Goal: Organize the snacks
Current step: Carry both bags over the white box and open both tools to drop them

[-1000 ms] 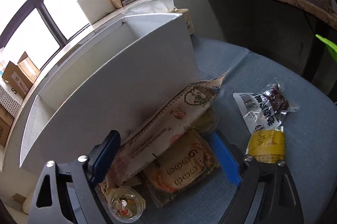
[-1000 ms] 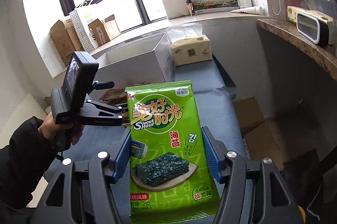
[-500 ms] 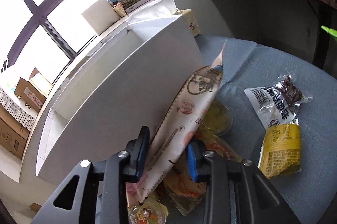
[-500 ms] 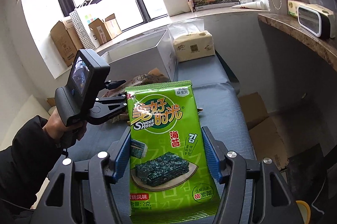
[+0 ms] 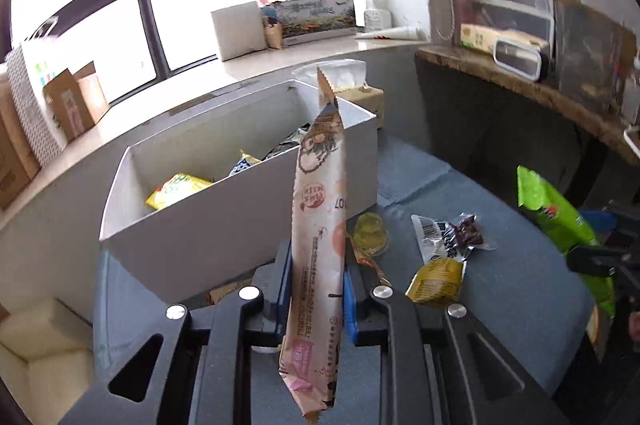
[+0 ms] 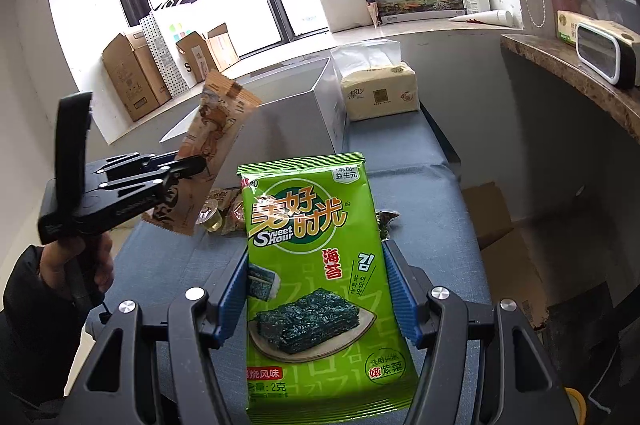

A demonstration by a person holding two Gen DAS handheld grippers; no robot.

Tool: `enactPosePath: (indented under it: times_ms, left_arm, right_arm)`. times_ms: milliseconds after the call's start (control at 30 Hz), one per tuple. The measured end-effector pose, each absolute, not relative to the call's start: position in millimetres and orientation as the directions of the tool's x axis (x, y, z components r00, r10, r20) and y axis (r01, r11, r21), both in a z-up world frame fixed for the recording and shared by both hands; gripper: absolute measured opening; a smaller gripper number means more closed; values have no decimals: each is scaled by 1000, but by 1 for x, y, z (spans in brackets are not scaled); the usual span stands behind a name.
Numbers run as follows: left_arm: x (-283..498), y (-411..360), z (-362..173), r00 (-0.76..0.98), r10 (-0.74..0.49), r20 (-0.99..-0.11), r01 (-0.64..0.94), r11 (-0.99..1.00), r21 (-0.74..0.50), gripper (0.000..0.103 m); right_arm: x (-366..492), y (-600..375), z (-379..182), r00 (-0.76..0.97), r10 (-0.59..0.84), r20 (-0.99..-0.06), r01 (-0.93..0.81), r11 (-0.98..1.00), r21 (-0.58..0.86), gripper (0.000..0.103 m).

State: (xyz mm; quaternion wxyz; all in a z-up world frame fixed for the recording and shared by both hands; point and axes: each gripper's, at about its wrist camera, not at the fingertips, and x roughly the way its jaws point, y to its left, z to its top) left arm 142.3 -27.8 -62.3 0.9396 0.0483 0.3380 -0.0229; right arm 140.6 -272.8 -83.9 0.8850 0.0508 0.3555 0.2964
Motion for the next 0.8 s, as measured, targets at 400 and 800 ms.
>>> enactPosePath:
  times_ms: [400, 800]
  left_arm:
    - [94, 31, -26, 784, 55, -618, -169, 977, -127, 24]
    - [212, 97, 12, 781, 68, -621, -209, 965, -158, 24]
  right_arm:
    - [152, -213, -58, 554, 597, -581, -590, 773, 232, 67]
    - [282, -128, 8, 580, 610, -540, -599, 769, 224, 67]
